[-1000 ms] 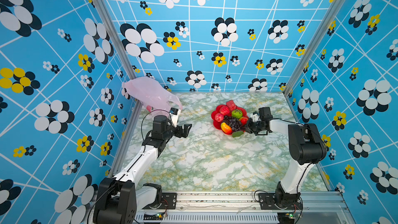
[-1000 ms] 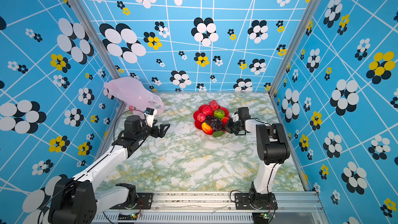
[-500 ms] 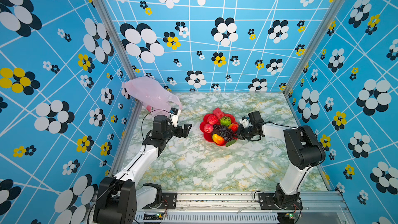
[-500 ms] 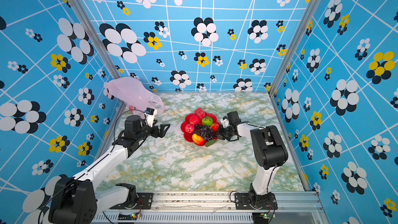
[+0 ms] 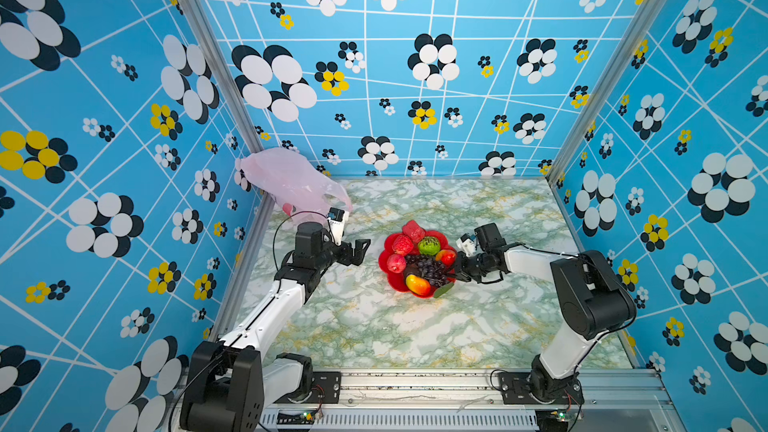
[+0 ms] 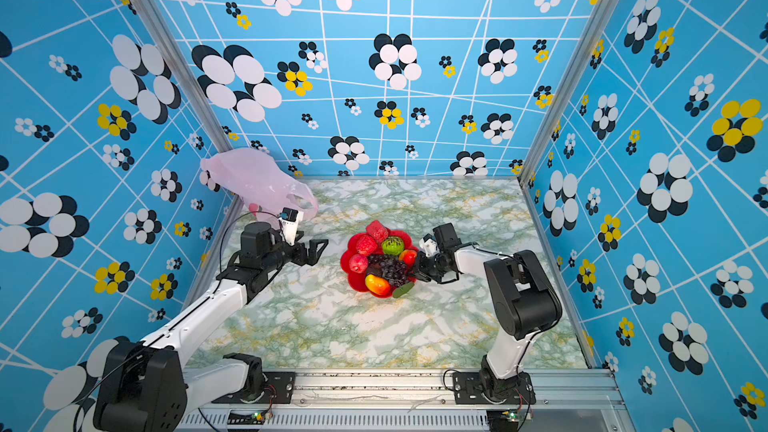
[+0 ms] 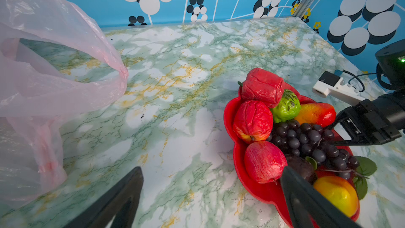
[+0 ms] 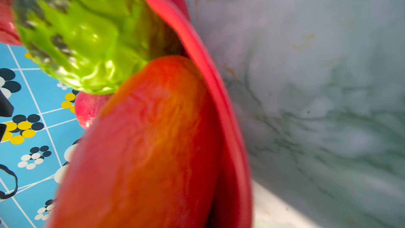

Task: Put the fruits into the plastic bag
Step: 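Drag the red fruit plate toward the table center with the right gripper, then release the plate rim and lift the right gripper away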

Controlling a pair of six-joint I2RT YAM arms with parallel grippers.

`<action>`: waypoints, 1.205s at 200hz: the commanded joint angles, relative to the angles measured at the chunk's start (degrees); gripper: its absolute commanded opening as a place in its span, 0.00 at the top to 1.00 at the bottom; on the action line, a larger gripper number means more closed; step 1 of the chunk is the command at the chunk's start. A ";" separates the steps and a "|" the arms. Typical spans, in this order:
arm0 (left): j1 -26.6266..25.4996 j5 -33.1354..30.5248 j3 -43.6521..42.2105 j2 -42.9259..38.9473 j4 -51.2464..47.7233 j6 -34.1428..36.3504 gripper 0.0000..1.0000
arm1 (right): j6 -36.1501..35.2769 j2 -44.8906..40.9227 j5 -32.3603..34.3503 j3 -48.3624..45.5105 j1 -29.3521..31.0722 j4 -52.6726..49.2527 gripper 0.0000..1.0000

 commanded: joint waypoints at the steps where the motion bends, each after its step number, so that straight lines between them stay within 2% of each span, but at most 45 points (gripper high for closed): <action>1: -0.39 -0.12 1.18 0.00 -0.83 0.75 0.01 | -1.64 -2.61 -0.34 -2.04 1.32 -6.10 1.00; 106: -0.56 -0.11 1.19 -0.03 -0.86 0.56 0.01 | 2.06 -4.79 1.96 -7.81 8.84 -2.35 1.00; 175: -0.58 -0.28 1.09 0.10 -0.92 0.74 0.01 | 3.25 -3.96 2.98 -7.52 9.41 -1.23 1.00; 211: -0.60 -0.38 1.09 0.02 -1.07 0.75 0.01 | 2.61 -5.02 3.65 -7.33 9.42 -2.87 0.85; 241: -0.61 -0.29 1.13 -0.07 -0.92 0.67 0.01 | 2.07 -6.59 4.14 -7.37 9.38 -4.38 0.82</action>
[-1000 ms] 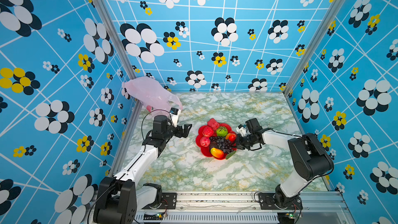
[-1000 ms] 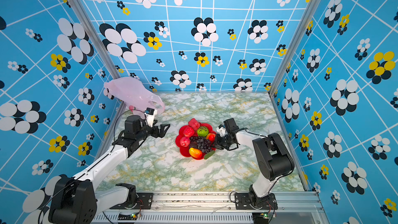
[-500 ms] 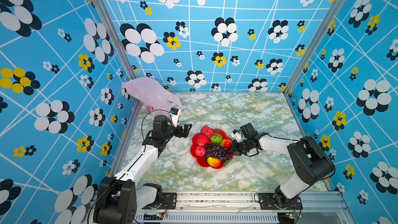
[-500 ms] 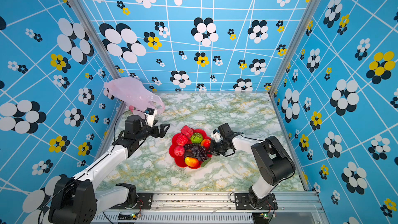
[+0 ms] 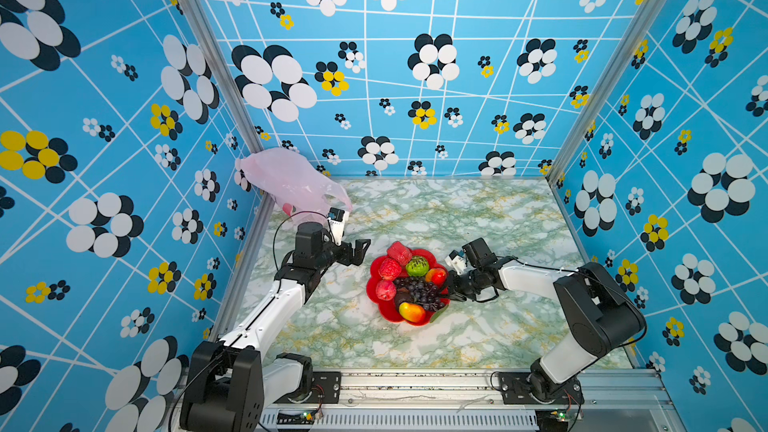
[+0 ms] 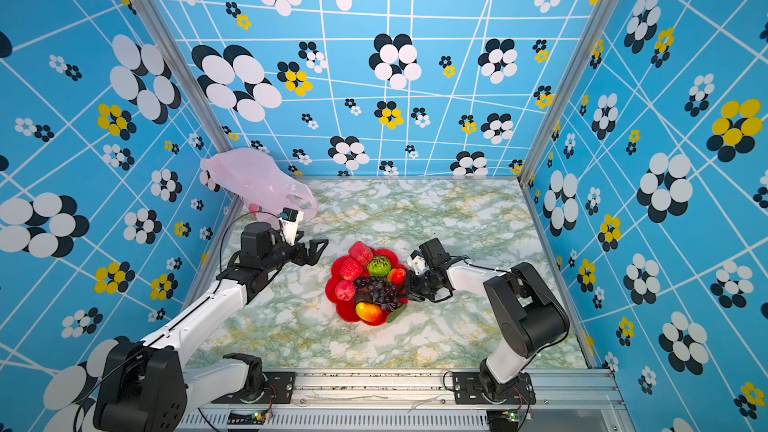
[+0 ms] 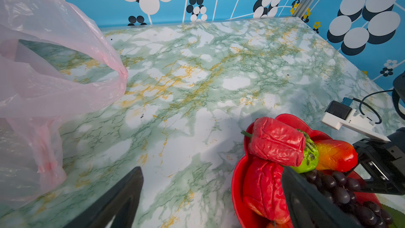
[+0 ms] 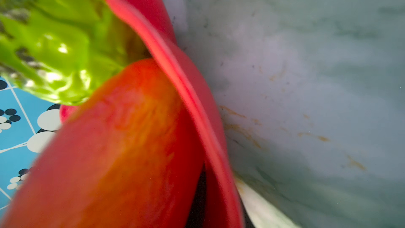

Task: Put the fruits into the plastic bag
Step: 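Release the plate rim and lift the right gripper away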

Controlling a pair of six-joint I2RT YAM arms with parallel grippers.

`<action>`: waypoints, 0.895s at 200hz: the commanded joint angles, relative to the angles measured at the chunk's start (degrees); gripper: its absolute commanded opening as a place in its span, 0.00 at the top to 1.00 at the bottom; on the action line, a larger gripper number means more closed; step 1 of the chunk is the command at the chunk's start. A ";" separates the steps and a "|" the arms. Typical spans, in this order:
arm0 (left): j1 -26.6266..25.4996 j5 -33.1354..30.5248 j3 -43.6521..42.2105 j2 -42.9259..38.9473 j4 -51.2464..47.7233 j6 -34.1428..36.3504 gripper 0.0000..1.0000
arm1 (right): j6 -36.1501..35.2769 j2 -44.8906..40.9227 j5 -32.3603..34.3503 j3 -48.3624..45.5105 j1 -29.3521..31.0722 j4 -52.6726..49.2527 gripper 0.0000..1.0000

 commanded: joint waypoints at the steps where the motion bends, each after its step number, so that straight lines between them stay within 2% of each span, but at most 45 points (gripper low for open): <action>1: -0.52 -0.29 1.15 -0.07 -0.92 0.71 0.01 | -0.04 -1.54 2.50 -0.94 0.42 -4.53 0.82; 93: -0.63 -0.06 1.14 -0.27 -0.90 0.57 0.01 | -0.61 -6.64 3.87 -0.60 0.39 -8.71 0.79; 179: -0.68 -0.11 1.13 -0.62 -0.75 0.48 0.01 | -3.17 -15.27 6.31 1.48 0.35 -18.97 0.78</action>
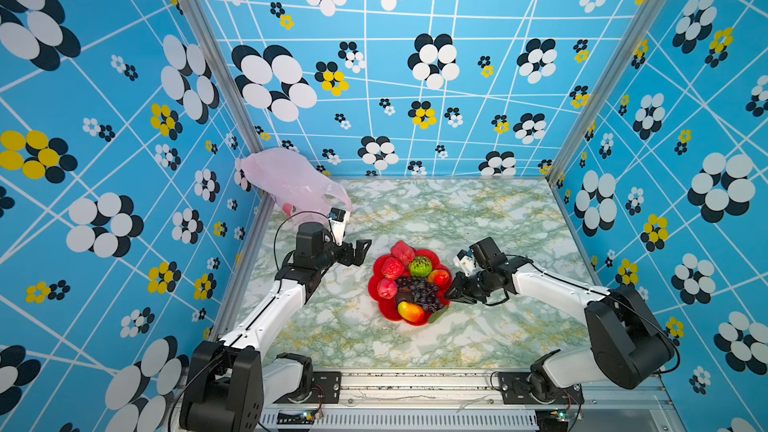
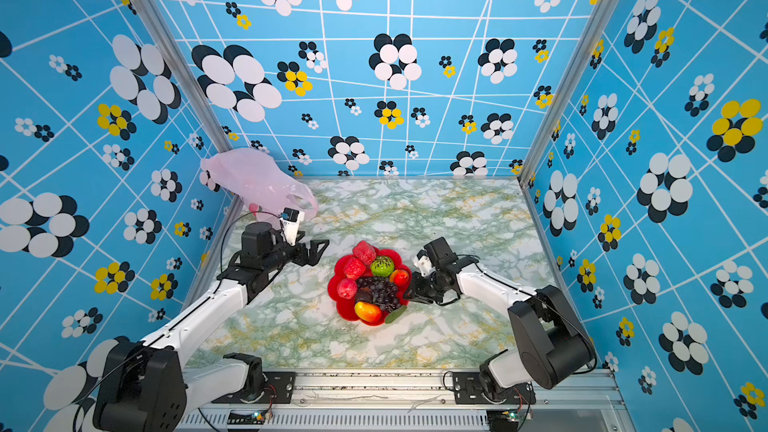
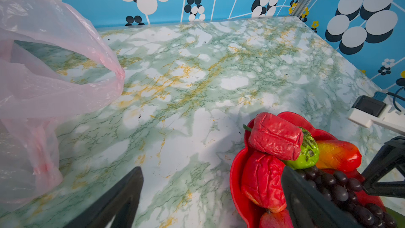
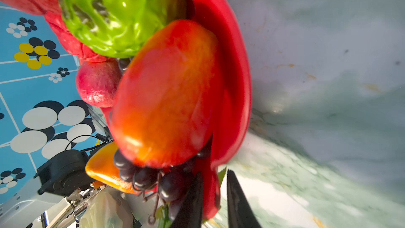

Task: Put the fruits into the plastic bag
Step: 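Release the plate rim and lift the right gripper away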

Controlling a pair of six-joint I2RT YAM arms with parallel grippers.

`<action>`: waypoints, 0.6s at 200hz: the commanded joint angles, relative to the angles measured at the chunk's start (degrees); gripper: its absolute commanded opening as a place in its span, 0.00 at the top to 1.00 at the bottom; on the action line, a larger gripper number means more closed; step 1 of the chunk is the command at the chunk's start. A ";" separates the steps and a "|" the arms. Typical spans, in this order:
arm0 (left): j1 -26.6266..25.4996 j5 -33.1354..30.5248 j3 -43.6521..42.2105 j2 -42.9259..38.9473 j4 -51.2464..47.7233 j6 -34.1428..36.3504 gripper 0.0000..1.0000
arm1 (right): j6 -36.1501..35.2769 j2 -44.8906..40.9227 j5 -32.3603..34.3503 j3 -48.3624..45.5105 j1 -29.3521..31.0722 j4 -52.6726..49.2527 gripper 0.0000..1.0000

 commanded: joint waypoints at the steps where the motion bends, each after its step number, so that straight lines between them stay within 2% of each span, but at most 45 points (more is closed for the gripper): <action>1: -0.31 -0.13 1.15 -0.59 -0.79 0.48 0.01 | -1.91 -3.69 1.64 1.50 0.15 -6.27 0.78; 55: -0.31 -1.62 0.91 -1.41 -0.92 0.74 0.01 | -4.10 -12.07 5.44 7.73 0.16 -17.30 0.78; 120: -0.31 -2.64 2.31 -4.18 -2.75 0.87 0.01 | -5.46 -19.06 15.60 20.92 0.15 -23.91 0.77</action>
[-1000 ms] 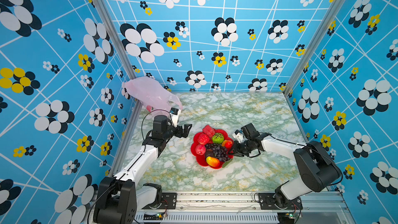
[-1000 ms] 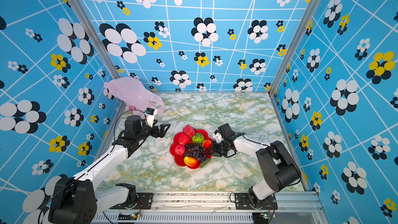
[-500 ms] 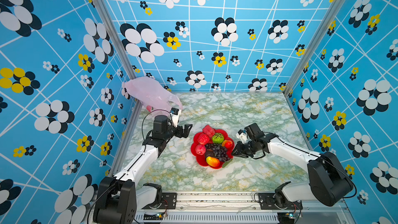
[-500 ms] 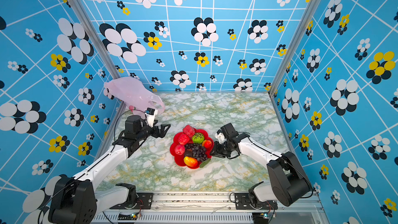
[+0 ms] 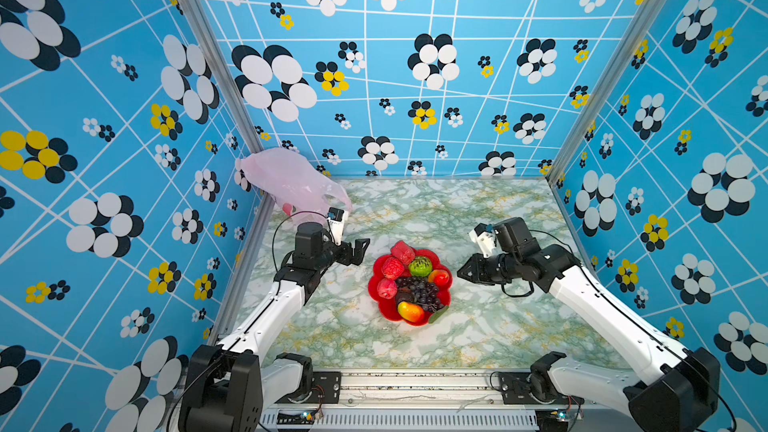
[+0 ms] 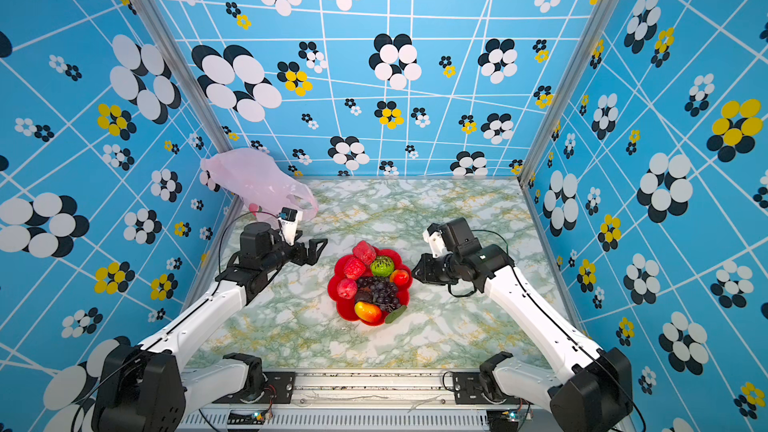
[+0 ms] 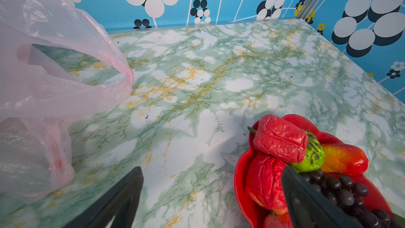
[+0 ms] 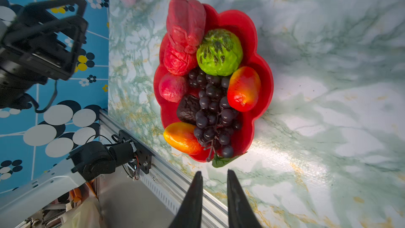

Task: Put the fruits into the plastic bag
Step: 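Release the plate rim and lift the right gripper away, then raise the left gripper toward the pink bag while the right gripper swings toward it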

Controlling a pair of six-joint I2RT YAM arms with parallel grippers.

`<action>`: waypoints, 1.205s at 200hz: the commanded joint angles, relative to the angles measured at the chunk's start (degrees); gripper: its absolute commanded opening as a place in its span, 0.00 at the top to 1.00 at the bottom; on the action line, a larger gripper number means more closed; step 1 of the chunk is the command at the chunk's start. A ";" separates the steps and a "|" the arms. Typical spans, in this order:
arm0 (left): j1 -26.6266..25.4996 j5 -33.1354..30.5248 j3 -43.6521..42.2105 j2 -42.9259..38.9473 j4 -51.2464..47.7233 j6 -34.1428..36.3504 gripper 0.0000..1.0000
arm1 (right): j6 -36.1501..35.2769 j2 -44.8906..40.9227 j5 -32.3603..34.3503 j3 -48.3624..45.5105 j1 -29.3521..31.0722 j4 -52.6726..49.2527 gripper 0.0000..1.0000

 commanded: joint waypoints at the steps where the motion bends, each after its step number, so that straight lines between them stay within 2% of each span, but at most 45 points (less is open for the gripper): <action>1: -0.35 -0.71 2.33 -2.71 -1.86 0.90 0.01 | -1.06 -2.68 6.13 4.10 0.18 -4.26 0.77; 43: -0.56 -3.48 1.84 -7.04 -2.86 1.31 0.01 | 2.87 -6.32 7.10 7.58 0.12 2.46 0.69; 90: -1.21 -7.52 1.77 -7.69 -2.69 -1.66 0.01 | 4.44 -3.42 5.48 13.33 0.18 4.29 0.55; 117: -0.77 -12.96 3.26 -7.41 -5.64 -7.22 0.01 | 4.66 -2.15 4.35 13.79 0.18 5.41 0.42; 153: 2.73 -15.74 12.14 -5.32 -19.52 -19.49 0.01 | 2.43 -0.19 3.56 15.35 0.25 5.71 0.40; 182: 10.60 -11.42 19.24 -1.44 -31.28 -30.25 0.01 | 2.05 1.54 1.80 14.86 0.18 7.68 0.39; 205: 16.84 -6.33 20.46 1.20 -33.96 -35.62 0.01 | 2.00 3.59 0.26 14.59 0.20 8.99 0.38; 227: 22.68 0.64 21.70 5.92 -34.10 -39.12 0.01 | 2.36 5.90 -2.27 14.90 0.18 10.83 0.38; 241: 24.04 2.87 23.97 9.51 -35.33 -38.42 0.01 | 2.41 7.17 -3.10 15.10 0.18 11.35 0.38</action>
